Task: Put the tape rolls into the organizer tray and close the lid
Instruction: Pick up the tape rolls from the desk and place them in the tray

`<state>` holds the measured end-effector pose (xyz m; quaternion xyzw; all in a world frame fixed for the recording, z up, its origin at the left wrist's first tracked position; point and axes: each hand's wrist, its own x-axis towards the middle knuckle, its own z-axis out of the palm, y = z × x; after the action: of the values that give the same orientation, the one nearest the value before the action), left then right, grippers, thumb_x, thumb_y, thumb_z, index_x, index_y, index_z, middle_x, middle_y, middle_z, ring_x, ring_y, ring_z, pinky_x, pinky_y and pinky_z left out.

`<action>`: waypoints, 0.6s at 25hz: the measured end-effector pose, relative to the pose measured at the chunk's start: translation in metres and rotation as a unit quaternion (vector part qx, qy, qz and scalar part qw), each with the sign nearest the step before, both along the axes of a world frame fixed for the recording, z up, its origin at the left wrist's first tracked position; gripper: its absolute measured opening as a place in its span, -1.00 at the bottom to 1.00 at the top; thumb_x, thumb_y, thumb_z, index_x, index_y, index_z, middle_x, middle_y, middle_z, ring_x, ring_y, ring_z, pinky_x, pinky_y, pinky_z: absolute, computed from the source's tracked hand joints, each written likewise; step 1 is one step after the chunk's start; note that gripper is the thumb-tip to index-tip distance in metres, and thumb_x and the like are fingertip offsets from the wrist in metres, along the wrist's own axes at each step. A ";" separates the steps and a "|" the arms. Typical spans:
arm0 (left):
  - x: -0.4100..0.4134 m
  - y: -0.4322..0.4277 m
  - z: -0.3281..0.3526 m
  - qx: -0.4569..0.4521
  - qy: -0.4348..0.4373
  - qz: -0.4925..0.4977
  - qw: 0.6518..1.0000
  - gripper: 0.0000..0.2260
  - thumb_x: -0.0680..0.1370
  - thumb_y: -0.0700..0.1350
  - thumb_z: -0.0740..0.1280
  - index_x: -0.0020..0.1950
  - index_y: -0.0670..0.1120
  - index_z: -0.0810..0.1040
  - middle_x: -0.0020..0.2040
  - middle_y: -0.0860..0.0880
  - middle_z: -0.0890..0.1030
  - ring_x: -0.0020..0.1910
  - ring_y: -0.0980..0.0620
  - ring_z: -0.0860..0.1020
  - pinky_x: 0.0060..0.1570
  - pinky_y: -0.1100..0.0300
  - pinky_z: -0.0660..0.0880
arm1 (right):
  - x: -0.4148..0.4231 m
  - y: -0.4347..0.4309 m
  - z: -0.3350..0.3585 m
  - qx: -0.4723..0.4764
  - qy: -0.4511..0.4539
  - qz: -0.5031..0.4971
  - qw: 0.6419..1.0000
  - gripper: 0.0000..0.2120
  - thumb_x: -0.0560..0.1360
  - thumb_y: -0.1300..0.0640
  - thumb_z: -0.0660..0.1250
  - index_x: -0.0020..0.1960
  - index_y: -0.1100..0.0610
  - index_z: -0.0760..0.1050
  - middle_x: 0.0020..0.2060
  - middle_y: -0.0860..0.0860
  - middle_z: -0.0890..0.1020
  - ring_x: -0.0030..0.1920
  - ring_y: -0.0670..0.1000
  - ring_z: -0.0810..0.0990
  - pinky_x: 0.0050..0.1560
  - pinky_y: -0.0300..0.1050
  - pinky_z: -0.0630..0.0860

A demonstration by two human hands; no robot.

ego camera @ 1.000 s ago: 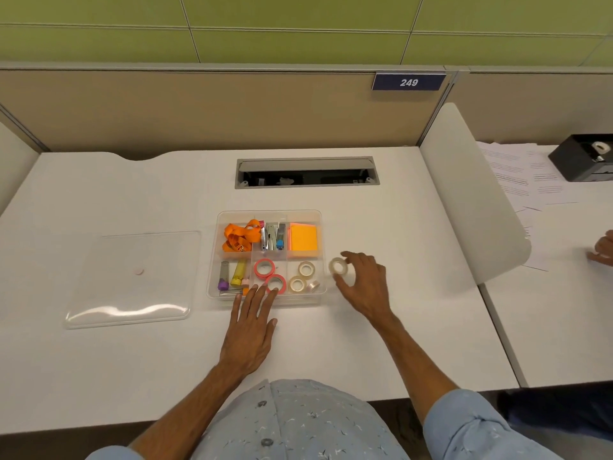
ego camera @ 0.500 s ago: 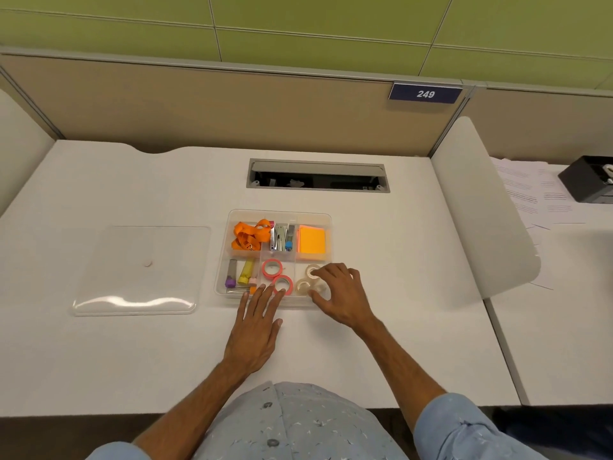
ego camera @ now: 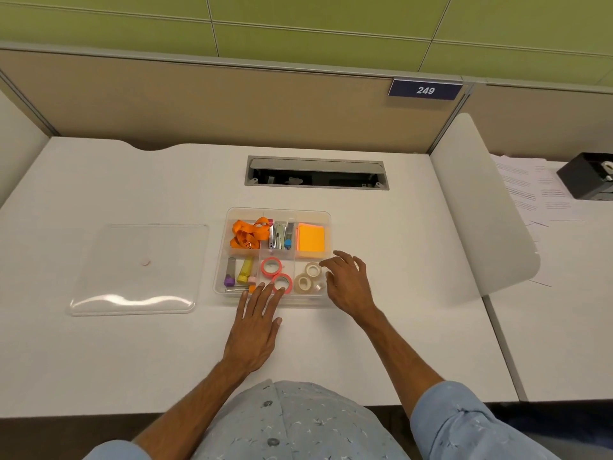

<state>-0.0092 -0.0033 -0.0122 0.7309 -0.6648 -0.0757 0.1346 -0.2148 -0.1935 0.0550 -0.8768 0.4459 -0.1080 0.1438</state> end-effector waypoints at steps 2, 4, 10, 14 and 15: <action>0.000 0.000 0.000 -0.001 -0.003 -0.002 1.000 -0.43 0.76 0.20 -0.04 0.74 0.02 0.14 0.70 -0.13 0.30 0.69 -0.20 0.24 0.66 -0.21 -0.01 | 0.005 0.000 -0.003 -0.022 0.063 0.022 0.998 -0.69 0.56 0.11 0.37 0.29 0.04 0.63 0.29 0.03 0.70 0.55 0.13 0.41 0.57 0.33 0.19; 0.000 0.000 0.000 -0.001 -0.002 -0.004 1.000 -0.43 0.76 0.21 -0.05 0.74 0.02 0.14 0.70 -0.14 0.31 0.69 -0.21 0.25 0.65 -0.22 0.02 | 0.011 0.002 -0.005 -0.039 0.130 0.043 0.990 -0.65 0.52 0.05 0.42 0.29 0.06 0.63 0.26 0.07 0.71 0.59 0.15 0.36 0.59 0.38 0.13; 0.000 0.000 -0.002 0.003 -0.009 -0.001 1.000 -0.44 0.76 0.19 -0.03 0.75 0.02 0.15 0.70 -0.13 0.31 0.69 -0.19 0.25 0.64 -0.23 0.05 | 0.025 0.006 -0.015 -0.050 0.133 0.037 0.989 -0.52 0.43 0.02 0.53 0.32 0.12 0.62 0.13 0.13 0.76 0.59 0.19 0.36 0.60 0.45 0.09; 0.000 0.000 -0.002 -0.001 -0.008 -0.001 1.000 -0.43 0.75 0.17 0.04 0.75 0.02 0.12 0.70 -0.14 0.32 0.69 -0.19 0.24 0.65 -0.22 0.03 | 0.033 0.005 -0.027 -0.029 0.097 0.024 0.995 -0.44 0.42 -0.01 0.54 0.38 0.11 0.57 0.16 0.09 0.76 0.61 0.17 0.34 0.60 0.44 0.05; 0.000 0.000 -0.003 -0.002 -0.009 -0.001 1.000 -0.43 0.75 0.17 0.05 0.75 0.02 0.13 0.70 -0.13 0.31 0.69 -0.18 0.23 0.66 -0.20 0.00 | 0.035 0.005 -0.029 -0.028 0.088 0.026 0.995 -0.43 0.42 -0.01 0.55 0.38 0.12 0.56 0.18 0.09 0.75 0.61 0.17 0.33 0.60 0.44 0.05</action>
<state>-0.0089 -0.0030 -0.0147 0.7306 -0.6668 -0.0679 0.1301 -0.1795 -0.1881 0.0265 -0.8977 0.4311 -0.0392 0.0823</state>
